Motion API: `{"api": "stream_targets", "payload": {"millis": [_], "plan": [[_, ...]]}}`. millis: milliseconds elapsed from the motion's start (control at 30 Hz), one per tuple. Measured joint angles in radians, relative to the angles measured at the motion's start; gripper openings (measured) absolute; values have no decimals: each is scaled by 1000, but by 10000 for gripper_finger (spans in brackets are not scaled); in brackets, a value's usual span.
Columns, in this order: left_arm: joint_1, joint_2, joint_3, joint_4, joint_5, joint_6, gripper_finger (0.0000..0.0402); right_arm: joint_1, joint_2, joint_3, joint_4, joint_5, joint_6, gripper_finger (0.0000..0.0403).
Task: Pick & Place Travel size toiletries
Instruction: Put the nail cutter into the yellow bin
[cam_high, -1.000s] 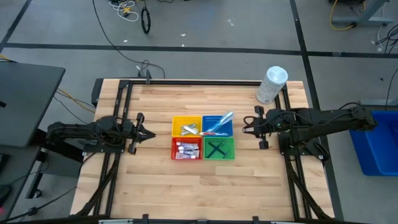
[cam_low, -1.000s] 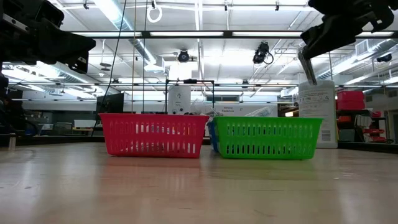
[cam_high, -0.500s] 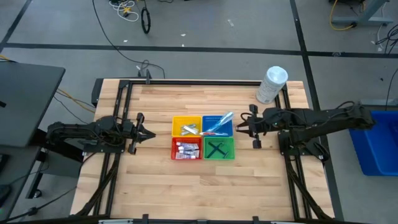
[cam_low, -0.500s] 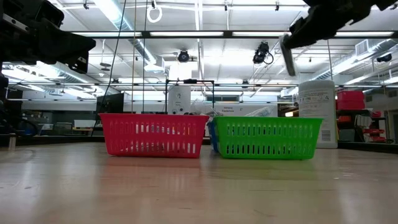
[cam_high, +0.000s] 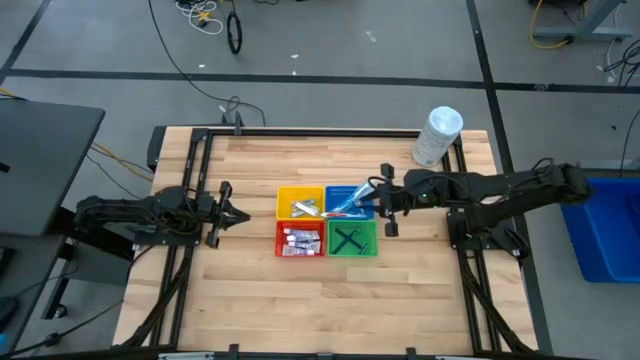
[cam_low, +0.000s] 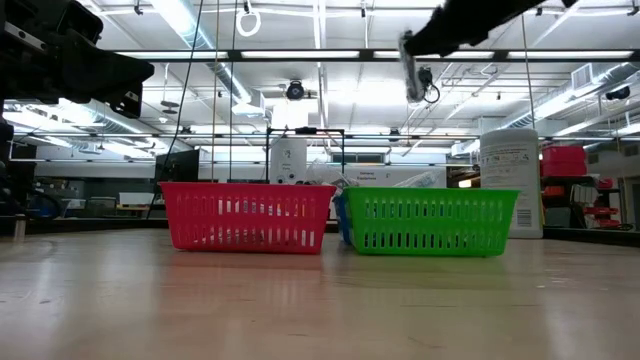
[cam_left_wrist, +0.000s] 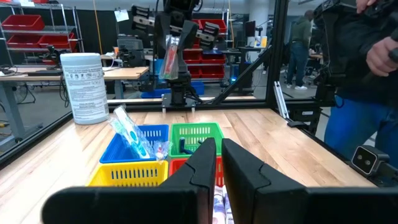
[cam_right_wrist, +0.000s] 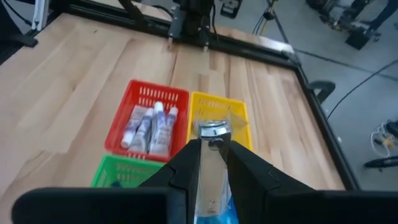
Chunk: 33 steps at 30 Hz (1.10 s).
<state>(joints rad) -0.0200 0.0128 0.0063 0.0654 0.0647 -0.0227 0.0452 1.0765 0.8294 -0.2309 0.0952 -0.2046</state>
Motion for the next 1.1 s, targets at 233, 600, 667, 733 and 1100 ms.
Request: {"api": "stream_targets", "payload": {"millis": [233, 600, 667, 733, 1100], "plan": [[0, 0, 0, 0, 0, 0, 32, -27, 121, 79, 59, 0, -47, 78], [0, 0, 0, 0, 0, 0, 32, -113, 266, 131, 120, -2, -47, 78], [0, 0, 0, 0, 0, 0, 32, -127, 287, 131, 145, -2, -47, 78], [0, 0, 0, 0, 0, 0, 32, -140, 307, 131, 176, -2, -47, 78], [0, 0, 0, 0, 0, 0, 32, -182, 391, 131, 277, -81, -12, 78]]}}
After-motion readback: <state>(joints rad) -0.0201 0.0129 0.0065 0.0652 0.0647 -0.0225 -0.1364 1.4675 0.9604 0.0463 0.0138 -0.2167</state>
